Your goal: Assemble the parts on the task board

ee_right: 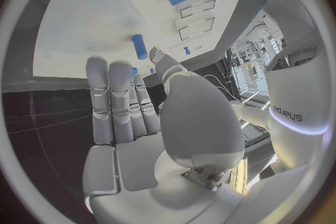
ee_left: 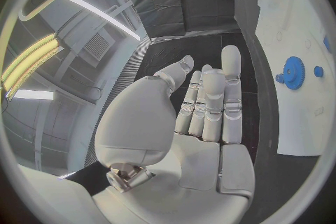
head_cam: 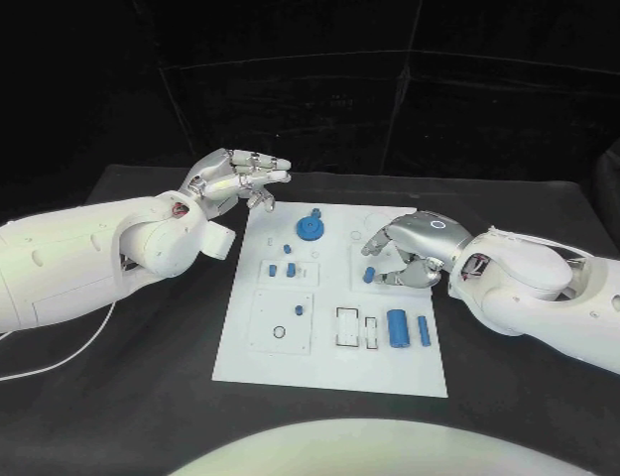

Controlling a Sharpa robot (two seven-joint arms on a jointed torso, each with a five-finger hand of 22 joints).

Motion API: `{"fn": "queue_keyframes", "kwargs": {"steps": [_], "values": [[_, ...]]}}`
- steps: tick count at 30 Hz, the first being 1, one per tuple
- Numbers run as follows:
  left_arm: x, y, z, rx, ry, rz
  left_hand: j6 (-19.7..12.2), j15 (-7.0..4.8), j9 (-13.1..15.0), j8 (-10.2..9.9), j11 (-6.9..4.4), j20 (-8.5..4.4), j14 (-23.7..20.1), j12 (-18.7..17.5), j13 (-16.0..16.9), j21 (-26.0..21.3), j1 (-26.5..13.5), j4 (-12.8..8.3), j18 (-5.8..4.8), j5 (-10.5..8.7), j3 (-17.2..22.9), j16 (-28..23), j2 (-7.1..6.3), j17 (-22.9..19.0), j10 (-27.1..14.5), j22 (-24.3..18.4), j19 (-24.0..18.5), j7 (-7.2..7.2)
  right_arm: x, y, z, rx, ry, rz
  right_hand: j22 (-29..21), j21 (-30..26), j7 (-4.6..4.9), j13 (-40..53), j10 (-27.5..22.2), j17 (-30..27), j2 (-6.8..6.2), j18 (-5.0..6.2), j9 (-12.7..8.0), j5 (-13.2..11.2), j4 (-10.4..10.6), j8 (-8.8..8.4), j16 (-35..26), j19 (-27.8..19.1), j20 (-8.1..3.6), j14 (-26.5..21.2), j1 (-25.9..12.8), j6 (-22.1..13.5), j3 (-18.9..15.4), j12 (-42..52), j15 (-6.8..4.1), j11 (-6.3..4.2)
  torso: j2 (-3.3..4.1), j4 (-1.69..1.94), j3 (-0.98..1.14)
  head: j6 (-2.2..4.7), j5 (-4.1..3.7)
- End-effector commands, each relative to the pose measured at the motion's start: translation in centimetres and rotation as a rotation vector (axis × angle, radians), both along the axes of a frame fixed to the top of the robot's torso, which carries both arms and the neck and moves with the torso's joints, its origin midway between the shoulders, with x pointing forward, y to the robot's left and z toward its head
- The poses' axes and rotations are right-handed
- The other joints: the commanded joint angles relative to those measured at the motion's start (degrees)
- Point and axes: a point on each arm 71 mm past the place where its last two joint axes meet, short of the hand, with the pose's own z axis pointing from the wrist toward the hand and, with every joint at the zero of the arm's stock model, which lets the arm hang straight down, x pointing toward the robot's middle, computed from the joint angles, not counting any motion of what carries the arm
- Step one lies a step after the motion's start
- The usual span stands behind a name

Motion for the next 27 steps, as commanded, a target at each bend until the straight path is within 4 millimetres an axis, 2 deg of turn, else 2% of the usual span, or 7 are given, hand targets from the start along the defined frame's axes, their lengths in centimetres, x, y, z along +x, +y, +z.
{"fn": "queue_keyframes", "kwargs": {"steps": [1, 4, 9, 14, 18, 22, 27], "values": [[0.0, -0.1, 0.1, -0.011, -0.001, -0.011, -0.21, 0.31, -0.06, -0.26, -0.08, 0.47, -0.13, 0.35, -0.06, -0.39, -0.48, 0.01, 0.68, -0.14, -0.47, -0.15, 0.20, 0.05, -0.34, -0.05, -0.07, 0.02, 0.2, -0.1, -0.3, -0.068, 0.007, -0.014, -0.05, -0.43, -0.02, 0.10, -0.30, -0.08, 0.22, 0.84, 0.12, -0.23, 0.18, -0.03, -0.32, 0.07, 0.04, -0.07, 0.95, 0.11, -0.37, 0.56, 0.02, -0.25, 0.04, 0.12, -0.03, -0.01, 0.10], [0.0, -0.1, 0.1, -0.010, 0.000, -0.010, -0.21, 0.31, -0.06, -0.26, -0.08, 0.47, -0.13, 0.35, -0.06, -0.39, -0.48, 0.01, 0.68, -0.14, -0.47, -0.15, 0.20, 0.05, -0.34, -0.05, -0.07, 0.02, 0.4, 0.2, -0.5, -0.078, 0.017, -0.008, -0.03, -0.46, -0.02, 0.11, 0.01, -0.11, 0.73, 0.82, 0.16, -0.31, 0.39, 0.03, -0.28, 0.29, -0.03, 0.06, 1.66, 0.53, -0.34, 1.18, -0.06, -0.36, 0.07, -0.06, 0.01, 0.15, 0.24], [0.1, -0.1, 0.1, -0.009, 0.000, -0.009, -0.21, 0.31, -0.06, -0.26, -0.08, 0.47, -0.13, 0.35, -0.06, -0.39, -0.48, 0.01, 0.68, -0.14, -0.47, -0.15, 0.20, 0.05, -0.34, -0.05, -0.07, 0.02, 0.5, 0.7, -0.7, -0.085, 0.029, 0.001, 0.34, -0.30, -0.08, 0.10, 1.20, 0.11, 1.64, 0.76, 0.15, -0.36, 0.61, 0.00, 0.05, 0.77, -0.22, 0.32, 2.47, 1.00, 0.22, 2.23, -0.26, -0.62, 0.10, -0.02, -0.01, 0.18, 0.21], [0.1, 0.0, 0.1, -0.009, 0.000, -0.008, -0.21, 0.31, -0.06, -0.26, -0.08, 0.47, -0.13, 0.35, -0.06, -0.39, -0.48, 0.01, 0.68, -0.14, -0.47, -0.15, 0.20, 0.05, -0.34, -0.05, -0.07, 0.02, 0.6, 1.2, -0.8, -0.080, 0.036, 0.013, 1.91, 0.64, -0.08, -0.21, 3.39, 1.50, 2.73, 0.47, 0.09, -1.59, 0.73, -0.07, 1.52, 1.89, -0.55, 0.94, 3.32, 1.50, 2.61, 2.79, -0.67, -1.03, 0.13, 0.00, -0.01, 0.14, 0.19], [0.1, 0.0, 0.1, -0.009, 0.000, -0.009, -0.21, 0.31, -0.06, -0.26, -0.08, 0.47, -0.13, 0.35, -0.06, -0.39, -0.48, 0.01, 0.68, -0.14, -0.47, -0.15, 0.20, 0.05, -0.34, -0.05, -0.07, 0.02, 0.6, 1.5, -1.0, -0.090, 0.051, 0.021, 4.38, 2.08, 0.26, -0.28, 6.29, 3.55, 2.96, 0.06, 0.17, -1.85, 0.94, 0.12, 3.51, 3.12, -0.86, 1.55, 3.49, 2.63, 5.23, 2.74, -1.12, -1.55, 0.14, 0.00, 0.00, 0.05, 0.21], [0.1, 0.0, 0.1, -0.009, 0.000, -0.009, -0.21, 0.31, -0.06, -0.26, -0.08, 0.47, -0.13, 0.35, -0.06, -0.39, -0.48, 0.01, 0.68, -0.14, -0.47, -0.15, 0.20, 0.05, -0.34, -0.05, -0.07, 0.02, 0.5, 1.8, -1.2, -0.106, 0.070, 0.030, 7.06, 3.73, 0.47, -0.24, 9.39, 5.94, 3.01, -0.36, 0.62, -2.19, 1.01, 1.30, 5.87, 4.32, -1.02, 2.09, 3.49, 6.34, 8.25, 2.06, -1.17, -1.59, 0.17, -0.05, 0.02, -0.06, 0.26], [0.1, 0.0, 0.1, -0.009, 0.000, -0.009, -0.21, 0.31, -0.06, -0.26, -0.08, 0.47, -0.13, 0.35, -0.06, -0.39, -0.48, 0.01, 0.68, -0.14, -0.47, -0.15, 0.20, 0.05, -0.34, -0.05, -0.07, 0.02, 0.5, 2.0, -1.4, -0.119, 0.084, 0.036, 8.31, 4.57, 0.46, -0.20, 11.33, 6.95, 2.84, -0.52, 0.68, -2.49, 0.60, 1.64, 7.01, 4.78, -1.14, 2.18, 3.65, 8.16, 10.31, 1.30, -1.29, -1.83, 0.11, -0.05, 0.03, -0.18, 0.31]]}}
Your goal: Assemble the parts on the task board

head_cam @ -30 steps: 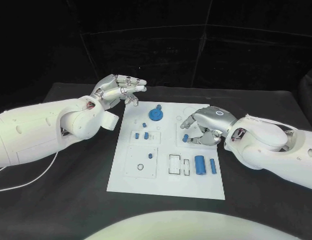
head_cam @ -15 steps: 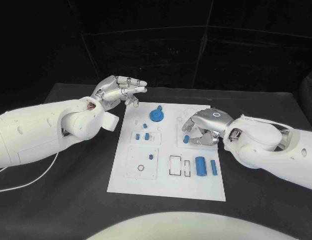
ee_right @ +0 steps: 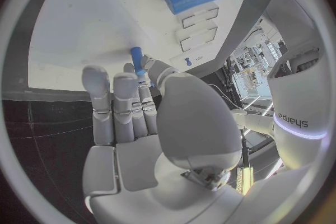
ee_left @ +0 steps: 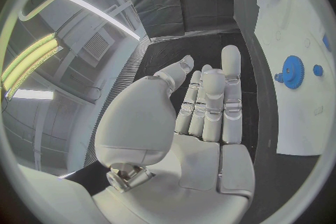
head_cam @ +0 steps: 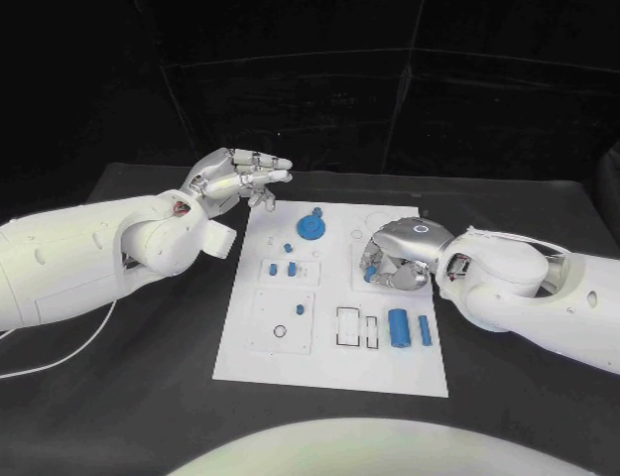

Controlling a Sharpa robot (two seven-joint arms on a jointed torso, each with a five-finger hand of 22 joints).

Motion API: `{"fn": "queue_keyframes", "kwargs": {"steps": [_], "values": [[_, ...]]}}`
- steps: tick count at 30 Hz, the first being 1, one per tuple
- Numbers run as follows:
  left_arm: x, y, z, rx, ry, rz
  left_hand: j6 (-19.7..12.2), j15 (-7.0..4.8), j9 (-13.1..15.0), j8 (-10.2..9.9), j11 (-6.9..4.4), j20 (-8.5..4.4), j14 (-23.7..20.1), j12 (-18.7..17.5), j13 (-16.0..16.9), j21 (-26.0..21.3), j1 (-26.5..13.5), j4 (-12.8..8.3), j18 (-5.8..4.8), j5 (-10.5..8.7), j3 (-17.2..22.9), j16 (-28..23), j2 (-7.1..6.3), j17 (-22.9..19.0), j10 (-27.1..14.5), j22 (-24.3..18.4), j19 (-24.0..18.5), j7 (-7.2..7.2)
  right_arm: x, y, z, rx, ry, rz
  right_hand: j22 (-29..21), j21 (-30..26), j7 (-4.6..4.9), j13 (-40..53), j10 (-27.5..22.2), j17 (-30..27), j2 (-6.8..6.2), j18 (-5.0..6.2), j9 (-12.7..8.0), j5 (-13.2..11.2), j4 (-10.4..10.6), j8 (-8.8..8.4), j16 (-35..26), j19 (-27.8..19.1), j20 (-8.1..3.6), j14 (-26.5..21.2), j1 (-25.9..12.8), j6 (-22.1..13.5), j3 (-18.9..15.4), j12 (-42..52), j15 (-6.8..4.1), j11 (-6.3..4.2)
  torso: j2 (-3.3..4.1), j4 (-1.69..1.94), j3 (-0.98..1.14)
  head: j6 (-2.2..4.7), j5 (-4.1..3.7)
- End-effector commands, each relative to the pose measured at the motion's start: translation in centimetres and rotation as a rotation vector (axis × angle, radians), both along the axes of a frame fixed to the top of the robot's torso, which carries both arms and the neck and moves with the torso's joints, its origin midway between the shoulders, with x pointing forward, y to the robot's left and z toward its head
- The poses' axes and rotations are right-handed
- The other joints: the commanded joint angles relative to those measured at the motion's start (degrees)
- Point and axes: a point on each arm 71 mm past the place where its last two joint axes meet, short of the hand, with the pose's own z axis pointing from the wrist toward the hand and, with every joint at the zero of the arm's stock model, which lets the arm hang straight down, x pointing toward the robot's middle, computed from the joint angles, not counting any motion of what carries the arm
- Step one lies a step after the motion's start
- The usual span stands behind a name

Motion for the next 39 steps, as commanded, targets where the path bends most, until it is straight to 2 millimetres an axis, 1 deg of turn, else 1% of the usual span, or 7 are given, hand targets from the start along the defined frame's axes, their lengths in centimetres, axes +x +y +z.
{"fn": "queue_keyframes", "kwargs": {"steps": [1, 12, 15, 18, 30, 33, 39], "values": [[0.0, -0.1, 0.1, -0.011, -0.002, -0.010, -0.22, 0.31, -0.06, -0.26, -0.08, 0.47, -0.13, 0.35, -0.06, -0.39, -0.48, 0.01, 0.68, -0.14, -0.47, -0.15, 0.20, 0.06, -0.35, -0.07, -0.07, 0.02, -0.1, 0.2, -0.3, -0.034, 0.030, 0.013, 0.47, 0.46, -0.02, 0.02, 0.87, 0.31, 0.18, -0.53, 0.05, -0.44, -0.20, 0.35, 0.48, 0.49, 0.08, 0.40, 0.34, 0.67, 0.89, -0.54, -0.18, -0.03, -0.04, -0.01, 0.00, -0.09, 0.04], [0.0, 0.0, 0.1, -0.010, -0.002, -0.007, -0.22, 0.31, -0.06, -0.26, -0.08, 0.47, -0.13, 0.35, -0.06, -0.39, -0.48, 0.01, 0.68, -0.14, -0.47, -0.15, 0.20, 0.06, -0.35, -0.07, -0.07, 0.02, 0.0, 0.3, -0.3, -0.029, 0.020, 0.011, 1.41, 1.19, -0.02, 0.05, 2.47, 1.01, 0.13, -0.65, -0.13, -1.09, -0.89, 0.08, 1.48, 0.63, -0.07, 0.28, 0.25, 1.82, 3.37, -2.10, -0.27, -0.13, -0.06, -0.01, -0.03, -0.22, 0.06], [0.0, 0.0, 0.1, -0.010, -0.002, -0.007, -0.23, 0.30, -0.04, -0.22, -0.09, 0.48, -0.13, 0.46, -0.05, -0.45, -0.38, 0.01, 0.70, -0.14, -0.60, -0.12, 0.33, 0.00, -0.40, -0.13, -0.01, 0.01, 0.0, 0.4, 0.1, 0.005, -0.012, 0.007, 2.25, 1.73, 0.08, 0.08, 2.97, 1.75, 0.82, -0.78, -0.23, -3.45, -1.29, -0.16, 2.25, 0.89, -0.14, 0.37, 0.57, 2.07, 4.92, -2.75, -0.26, -0.12, -0.04, -0.04, 0.00, -0.22, 0.15], [0.0, 0.0, 0.1, -0.009, -0.001, -0.007, -0.23, 0.30, -0.04, -0.22, -0.09, 0.48, -0.13, 0.46, -0.05, -0.45, -0.38, 0.01, 0.70, -0.14, -0.60, -0.12, 0.33, 0.00, -0.40, -0.13, -0.01, 0.01, -0.2, 0.4, 0.6, 0.048, -0.045, 0.010, 3.41, 2.40, 0.07, 0.15, 3.36, 2.42, 1.14, -0.95, -0.25, -3.61, -1.58, -0.24, 2.91, 1.33, -0.16, 0.49, 0.75, 2.31, 5.78, -3.02, -0.29, -0.11, -0.05, -0.08, 0.08, -0.29, 0.14], [0.2, 0.3, 0.0, -0.006, -0.002, 0.000, -0.25, 0.30, -0.03, -0.22, -0.09, 0.49, -0.11, 0.50, -0.05, -0.48, -0.34, 0.01, 0.70, -0.13, -0.64, -0.07, 0.39, 0.04, -0.42, -0.15, 0.01, 0.01, -1.8, 0.0, 2.9, 0.223, -0.043, 0.017, 4.08, 2.96, 0.19, 0.16, 3.58, 2.79, 0.99, -1.05, -0.32, -3.60, -2.22, -0.53, 3.48, 1.48, -0.15, 0.47, 0.73, 2.43, 6.97, -3.74, -0.23, -0.07, -0.09, -0.03, 0.02, -0.37, 0.25], [0.3, 0.4, 0.0, -0.004, -0.002, 0.004, -0.25, 0.30, -0.03, -0.22, -0.09, 0.49, -0.11, 0.50, -0.05, -0.48, -0.34, 0.01, 0.70, -0.13, -0.64, -0.07, 0.39, 0.04, -0.42, -0.15, 0.01, 0.01, -2.2, 0.3, 3.4, 0.257, -0.029, 0.030, 4.10, 3.00, 0.25, 0.15, 3.51, 2.79, 0.82, -1.05, -0.36, -3.54, -2.27, -0.64, 3.52, 1.44, -0.12, 0.43, 0.56, 2.34, 7.07, -3.93, -0.19, 0.01, -0.09, -0.11, 0.06, -0.35, 0.28], [0.4, 0.5, 0.0, -0.004, -0.003, 0.006, -0.25, 0.30, -0.03, -0.22, -0.09, 0.49, -0.11, 0.50, -0.05, -0.48, -0.34, 0.01, 0.70, -0.13, -0.64, -0.07, 0.39, 0.04, -0.42, -0.15, 0.01, 0.01, -2.7, 2.3, 3.9, 0.322, 0.008, 0.088, 4.23, 3.10, 0.32, 0.14, 3.43, 2.92, 0.71, -1.07, -0.39, -3.40, -2.34, -0.76, 3.68, 1.44, -0.08, 0.42, 0.44, 2.22, 7.22, -4.16, -0.14, 0.08, -0.06, 0.07, -0.08, -0.21, 0.34]]}}
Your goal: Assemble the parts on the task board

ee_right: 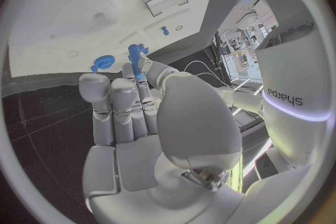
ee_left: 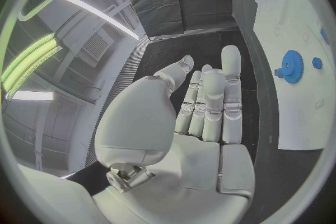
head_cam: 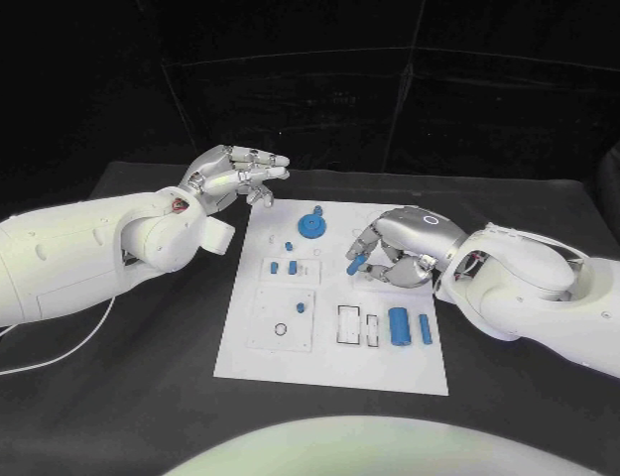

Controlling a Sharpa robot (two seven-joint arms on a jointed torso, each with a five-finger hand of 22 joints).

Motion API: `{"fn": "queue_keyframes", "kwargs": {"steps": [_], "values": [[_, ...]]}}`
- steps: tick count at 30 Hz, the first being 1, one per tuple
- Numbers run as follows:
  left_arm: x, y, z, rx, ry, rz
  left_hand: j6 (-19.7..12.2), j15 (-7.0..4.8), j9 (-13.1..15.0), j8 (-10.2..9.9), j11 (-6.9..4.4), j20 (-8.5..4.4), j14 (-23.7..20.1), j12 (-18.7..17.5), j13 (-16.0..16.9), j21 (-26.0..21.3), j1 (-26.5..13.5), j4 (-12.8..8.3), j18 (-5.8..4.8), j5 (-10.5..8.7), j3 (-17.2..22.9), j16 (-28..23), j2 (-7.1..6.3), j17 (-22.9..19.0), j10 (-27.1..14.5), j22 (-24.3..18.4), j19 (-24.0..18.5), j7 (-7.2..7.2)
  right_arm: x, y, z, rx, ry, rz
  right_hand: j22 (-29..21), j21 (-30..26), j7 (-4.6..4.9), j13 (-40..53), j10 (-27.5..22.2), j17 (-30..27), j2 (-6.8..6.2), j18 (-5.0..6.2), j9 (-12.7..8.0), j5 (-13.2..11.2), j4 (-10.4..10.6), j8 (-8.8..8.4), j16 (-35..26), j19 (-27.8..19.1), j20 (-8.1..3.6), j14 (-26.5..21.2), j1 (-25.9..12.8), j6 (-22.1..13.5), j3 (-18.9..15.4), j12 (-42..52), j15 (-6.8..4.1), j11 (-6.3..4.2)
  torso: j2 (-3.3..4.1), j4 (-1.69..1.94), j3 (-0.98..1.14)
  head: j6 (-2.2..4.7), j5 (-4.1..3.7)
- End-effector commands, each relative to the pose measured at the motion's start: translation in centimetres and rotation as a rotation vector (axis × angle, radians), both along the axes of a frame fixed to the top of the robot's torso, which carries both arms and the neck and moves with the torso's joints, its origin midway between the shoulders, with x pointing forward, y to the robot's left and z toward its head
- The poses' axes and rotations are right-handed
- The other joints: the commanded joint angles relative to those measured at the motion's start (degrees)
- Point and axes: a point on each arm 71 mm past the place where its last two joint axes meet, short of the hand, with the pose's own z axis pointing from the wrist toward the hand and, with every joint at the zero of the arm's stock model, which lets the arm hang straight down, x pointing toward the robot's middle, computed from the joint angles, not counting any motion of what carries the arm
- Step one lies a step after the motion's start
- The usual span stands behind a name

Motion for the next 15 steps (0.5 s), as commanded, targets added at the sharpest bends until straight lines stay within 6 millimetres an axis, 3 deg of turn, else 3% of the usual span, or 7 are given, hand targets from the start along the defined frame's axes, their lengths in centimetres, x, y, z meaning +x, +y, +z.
{"fn": "queue_keyframes", "kwargs": {"steps": [1, 5, 10, 15], "values": [[0.0, -0.1, 0.1, -0.011, -0.003, -0.009, -0.25, 0.30, -0.04, -0.22, -0.09, 0.49, -0.11, 0.22, -0.06, -0.08, -0.34, 0.00, 0.70, -0.13, -0.31, -0.07, 0.39, 0.05, -0.42, -0.08, 0.01, 0.01, -0.4, 1.9, 0.5, 0.099, 0.032, 0.062, 0.11, 0.40, 0.27, 0.01, 0.07, 0.14, -0.12, -1.06, -0.09, 0.33, -0.03, -0.46, 0.30, 0.19, 0.12, 0.22, -0.41, 0.04, 0.36, -0.38, 0.09, 0.20, 0.07, 0.11, -0.08, 0.05, 0.24], [0.1, -0.2, 0.1, -0.012, -0.005, -0.010, -0.25, 0.30, -0.04, -0.22, -0.09, 0.49, -0.11, 0.22, -0.06, -0.08, -0.34, 0.00, 0.70, -0.13, -0.31, -0.07, 0.39, 0.05, -0.42, -0.08, 0.01, 0.01, -0.6, 4.8, 0.3, 0.123, 0.054, 0.131, 0.18, 0.46, 0.31, 0.01, 0.02, 0.19, -0.09, -1.07, -0.11, 0.39, -0.06, -0.53, 0.37, 0.19, 0.15, 0.22, -0.45, -0.04, 0.48, -0.50, 0.12, 0.24, 0.11, 0.22, -0.05, -0.01, 0.26], [0.1, -0.5, 0.1, -0.014, -0.007, -0.014, -0.25, 0.30, -0.03, -0.20, -0.10, 0.49, -0.15, 0.27, -0.05, -0.10, -0.28, -0.01, 0.71, -0.13, -0.35, -0.13, 0.46, -0.10, -0.43, -0.11, 0.03, 0.01, -1.5, 8.4, -1.5, 0.100, 0.101, 0.226, 0.15, 0.49, 0.39, 0.00, -0.11, 0.12, -0.01, -1.06, -0.15, 0.47, -0.16, -0.67, 0.41, 0.12, 0.20, 0.19, -0.49, -0.20, 0.70, -0.74, 0.18, 0.32, 0.13, 0.37, -0.28, -0.08, 0.45], [0.1, -0.6, 0.2, -0.015, -0.007, -0.016, -0.25, 0.30, -0.03, -0.20, -0.10, 0.49, -0.15, 0.27, -0.05, -0.10, -0.28, -0.01, 0.71, -0.13, -0.35, -0.13, 0.46, -0.10, -0.43, -0.11, 0.03, 0.01, -2.2, 10.0, -3.1, 0.058, 0.129, 0.274, 0.13, 0.51, 0.47, -0.01, -0.23, 0.03, 0.00, -1.05, -0.17, 0.49, -0.24, -0.76, 0.40, 0.06, 0.25, 0.15, -0.55, -0.33, 0.83, -0.94, 0.24, 0.40, 0.15, 0.21, -0.16, -0.35, 1.07]]}}
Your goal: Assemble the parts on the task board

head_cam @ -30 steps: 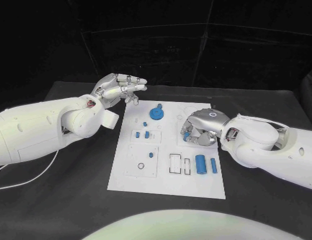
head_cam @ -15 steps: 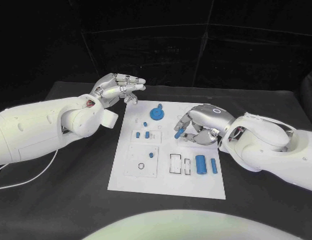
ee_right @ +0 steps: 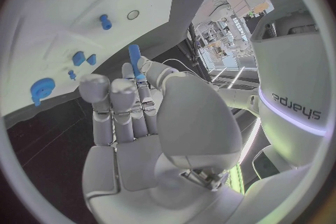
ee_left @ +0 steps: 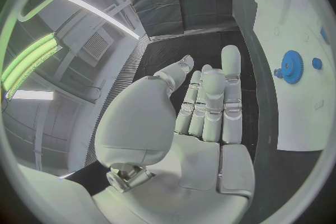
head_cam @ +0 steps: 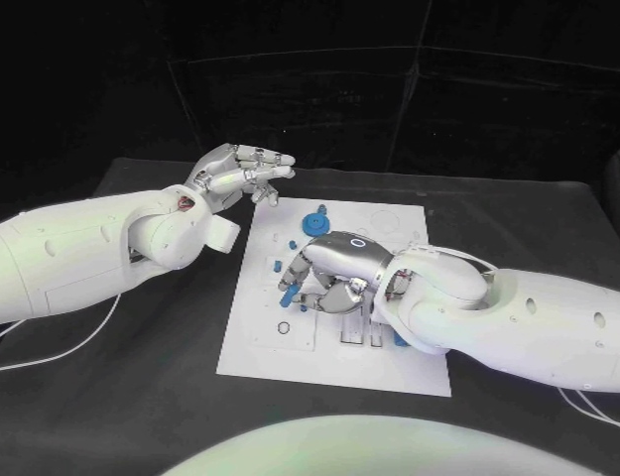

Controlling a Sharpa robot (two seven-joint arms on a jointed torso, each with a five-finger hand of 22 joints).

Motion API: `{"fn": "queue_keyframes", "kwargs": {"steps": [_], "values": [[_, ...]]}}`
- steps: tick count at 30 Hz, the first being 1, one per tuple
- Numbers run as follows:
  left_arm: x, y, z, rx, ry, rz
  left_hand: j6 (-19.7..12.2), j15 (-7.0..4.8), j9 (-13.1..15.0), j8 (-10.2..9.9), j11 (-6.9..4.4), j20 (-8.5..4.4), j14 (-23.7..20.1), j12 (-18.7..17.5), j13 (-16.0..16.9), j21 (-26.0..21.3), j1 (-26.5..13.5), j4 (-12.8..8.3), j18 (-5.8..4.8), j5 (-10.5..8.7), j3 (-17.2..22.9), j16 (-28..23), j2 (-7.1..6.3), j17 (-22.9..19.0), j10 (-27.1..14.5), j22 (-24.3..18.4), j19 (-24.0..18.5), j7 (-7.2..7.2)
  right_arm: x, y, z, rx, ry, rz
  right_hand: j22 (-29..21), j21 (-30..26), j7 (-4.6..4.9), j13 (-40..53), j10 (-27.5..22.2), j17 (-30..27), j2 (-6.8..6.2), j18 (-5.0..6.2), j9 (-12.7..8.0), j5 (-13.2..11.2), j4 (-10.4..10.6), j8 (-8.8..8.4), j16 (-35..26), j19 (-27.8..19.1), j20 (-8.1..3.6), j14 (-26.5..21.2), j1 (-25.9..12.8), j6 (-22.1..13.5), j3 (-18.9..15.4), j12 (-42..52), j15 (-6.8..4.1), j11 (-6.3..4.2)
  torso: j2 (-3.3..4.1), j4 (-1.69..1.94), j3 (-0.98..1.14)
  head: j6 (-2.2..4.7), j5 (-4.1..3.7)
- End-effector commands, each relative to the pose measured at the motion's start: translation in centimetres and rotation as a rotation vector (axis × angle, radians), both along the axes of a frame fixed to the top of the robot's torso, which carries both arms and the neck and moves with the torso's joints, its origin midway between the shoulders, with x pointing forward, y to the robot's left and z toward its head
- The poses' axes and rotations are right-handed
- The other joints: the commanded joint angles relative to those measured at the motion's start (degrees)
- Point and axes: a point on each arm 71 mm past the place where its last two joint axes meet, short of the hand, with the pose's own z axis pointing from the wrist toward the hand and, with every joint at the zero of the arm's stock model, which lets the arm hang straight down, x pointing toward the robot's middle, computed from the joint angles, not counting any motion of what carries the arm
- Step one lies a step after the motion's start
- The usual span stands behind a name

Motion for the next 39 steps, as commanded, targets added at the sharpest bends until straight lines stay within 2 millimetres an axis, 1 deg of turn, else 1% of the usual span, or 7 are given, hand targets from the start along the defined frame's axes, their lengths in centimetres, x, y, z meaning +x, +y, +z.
{"fn": "queue_keyframes", "kwargs": {"steps": [1, 5, 7, 12, 18, 24, 39], "values": [[0.0, -0.2, 0.2, -0.013, -0.007, -0.010, -0.25, 0.30, -0.03, -0.20, -0.10, 0.49, -0.15, 0.27, -0.05, -0.11, -0.28, 0.00, 0.71, -0.14, -0.36, -0.13, 0.46, -0.05, -0.43, -0.05, 0.03, 0.01, -0.4, 0.7, -0.7, -0.045, 0.011, 0.067, 0.00, 0.30, 0.30, 0.01, -0.19, -0.10, 0.01, -1.05, -0.09, 0.24, -0.09, -0.25, 0.19, 0.06, 0.25, 0.15, -0.54, -0.06, 0.35, -0.30, 0.23, 0.36, -0.02, -0.13, 0.01, -0.25, 0.52], [0.0, -0.3, 0.3, -0.014, -0.007, -0.011, -0.25, 0.30, -0.03, -0.20, -0.10, 0.49, -0.15, 0.27, -0.05, -0.11, -0.28, 0.00, 0.71, -0.14, -0.36, -0.13, 0.46, -0.05, -0.43, -0.05, 0.03, 0.01, -0.6, 1.4, -1.5, -0.078, 0.014, 0.090, 0.09, 0.34, 0.31, 0.01, -0.20, 0.01, 0.01, -1.07, -0.09, 0.24, -0.10, -0.26, 0.27, 0.08, 0.25, 0.16, -0.56, -0.07, 0.37, -0.34, 0.25, 0.37, -0.05, -0.13, 0.00, -0.39, 0.66], [0.0, -0.3, 0.3, -0.014, -0.007, -0.012, -0.25, 0.30, -0.03, -0.20, -0.10, 0.49, -0.15, 0.27, -0.05, -0.11, -0.28, 0.00, 0.71, -0.14, -0.36, -0.13, 0.46, -0.05, -0.43, -0.05, 0.03, 0.01, -0.6, 1.7, -1.8, -0.099, 0.019, 0.097, 0.11, 0.35, 0.31, 0.01, -0.20, 0.02, 0.02, -1.07, -0.09, 0.24, -0.10, -0.26, 0.29, 0.09, 0.25, 0.16, -0.56, -0.07, 0.37, -0.34, 0.25, 0.37, -0.03, -0.05, 0.05, -0.47, 0.74], [0.0, -0.4, 0.3, -0.014, -0.008, -0.014, -0.25, 0.30, -0.03, -0.20, -0.10, 0.49, -0.15, 0.27, -0.05, -0.11, -0.28, 0.00, 0.71, -0.14, -0.36, -0.13, 0.46, -0.05, -0.43, -0.05, 0.03, 0.01, -0.7, 1.9, -2.3, -0.140, 0.016, 0.102, 0.13, 0.38, 0.35, 0.01, -0.21, 0.06, 0.02, -1.07, -0.09, 0.23, -0.09, -0.27, 0.33, 0.07, 0.28, 0.16, -0.68, -0.09, 0.37, -0.40, 0.28, 0.41, -0.08, -0.05, 0.14, -0.61, 0.95], [0.0, -0.4, 0.3, -0.013, -0.005, -0.015, -0.25, 0.30, -0.03, -0.20, -0.10, 0.49, -0.15, 0.27, -0.05, -0.11, -0.28, 0.00, 0.71, -0.14, -0.36, -0.13, 0.46, -0.05, -0.43, -0.05, 0.03, 0.01, -0.7, 2.2, -2.5, -0.168, -0.018, 0.098, 0.47, 0.55, 0.34, 0.05, -0.10, 0.47, 0.04, -1.13, -0.06, 0.25, -0.06, -0.24, 0.66, 0.17, 0.32, 0.22, -0.87, 0.00, 0.35, -0.44, 0.31, 0.41, -0.06, -0.14, 0.16, -0.62, 1.04], [0.0, -0.4, 0.3, -0.014, -0.004, -0.017, -0.25, 0.30, -0.03, -0.20, -0.10, 0.49, -0.15, 0.27, -0.05, -0.11, -0.28, 0.00, 0.71, -0.14, -0.36, -0.13, 0.46, -0.05, -0.43, -0.05, 0.03, 0.01, -0.8, 2.6, -2.6, -0.201, -0.032, 0.105, 0.46, 0.56, 0.32, 0.06, -0.06, 0.43, 0.02, -1.12, -0.05, 0.26, -0.09, -0.22, 0.66, 0.16, 0.33, 0.22, -0.90, 0.03, 0.35, -0.45, 0.31, 0.39, -0.06, -0.14, 0.15, -0.76, 1.02], [0.0, -0.4, 0.3, -0.014, -0.003, -0.017, -0.27, 0.30, -0.02, -0.18, -0.08, 0.50, -0.21, 0.35, -0.05, -0.16, -0.24, -0.01, 0.72, -0.14, -0.50, -0.18, 0.47, -0.21, -0.48, -0.10, 0.05, 0.04, -0.7, 2.9, -2.6, -0.241, -0.098, 0.076, 0.63, 0.67, 0.29, 0.09, 0.08, 0.58, -0.02, -1.14, -0.02, 0.23, -0.09, -0.18, 0.82, 0.19, 0.35, 0.24, -1.08, 0.14, 0.30, -0.48, 0.31, 0.37, -0.02, -0.11, 0.14, -0.82, 0.96]]}}
